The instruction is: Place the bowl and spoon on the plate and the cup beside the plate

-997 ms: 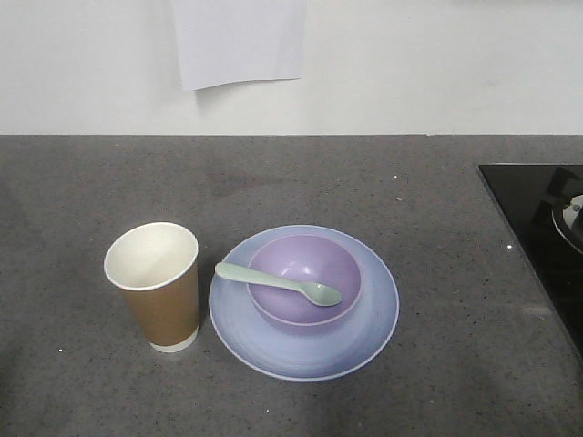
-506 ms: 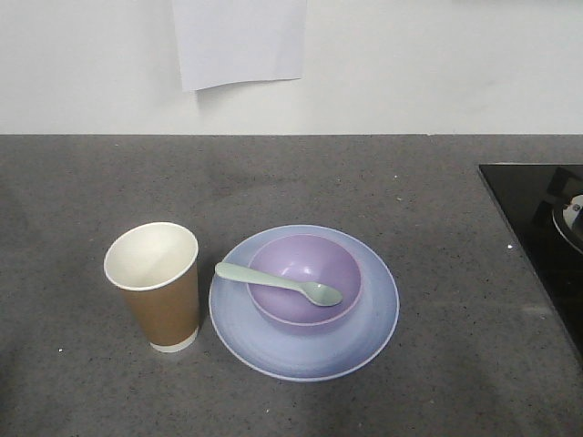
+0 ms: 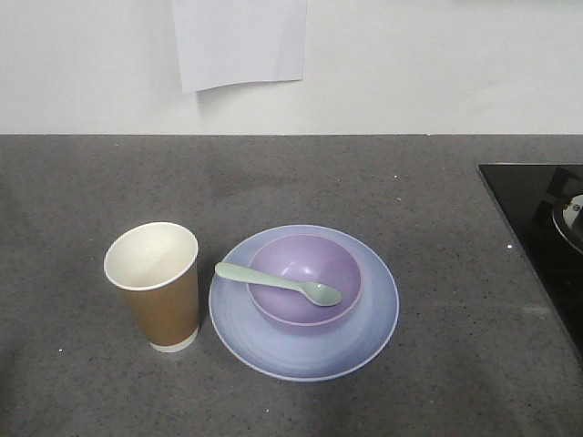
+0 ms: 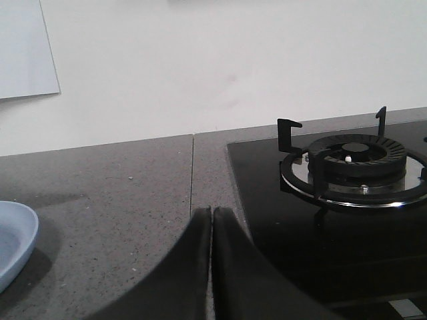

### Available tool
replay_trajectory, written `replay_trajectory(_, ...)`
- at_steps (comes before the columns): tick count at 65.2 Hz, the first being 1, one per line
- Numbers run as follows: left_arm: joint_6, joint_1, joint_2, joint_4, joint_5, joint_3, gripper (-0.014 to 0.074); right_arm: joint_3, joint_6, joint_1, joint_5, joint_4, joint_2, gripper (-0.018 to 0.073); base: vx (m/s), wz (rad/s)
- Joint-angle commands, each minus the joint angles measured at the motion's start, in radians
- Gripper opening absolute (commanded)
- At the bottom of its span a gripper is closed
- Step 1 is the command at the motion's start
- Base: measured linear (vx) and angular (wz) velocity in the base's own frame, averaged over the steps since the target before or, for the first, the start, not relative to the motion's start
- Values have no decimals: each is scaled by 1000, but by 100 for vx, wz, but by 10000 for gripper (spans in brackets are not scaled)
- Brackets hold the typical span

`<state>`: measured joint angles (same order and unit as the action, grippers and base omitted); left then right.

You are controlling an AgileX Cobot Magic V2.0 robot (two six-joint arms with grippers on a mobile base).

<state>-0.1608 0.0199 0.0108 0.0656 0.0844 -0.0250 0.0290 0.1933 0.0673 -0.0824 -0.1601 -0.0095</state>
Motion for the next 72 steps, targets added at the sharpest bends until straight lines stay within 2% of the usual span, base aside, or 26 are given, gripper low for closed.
replay_trajectory(1,-13,1,-8,0,-71,-30,-6,16,1,7,82,-8,-13,-5,0,0)
replay_trajectory(72,-13,1,-8,0,-71,-30,-6,15,1,7,82,-8,-13,-5,0,0)
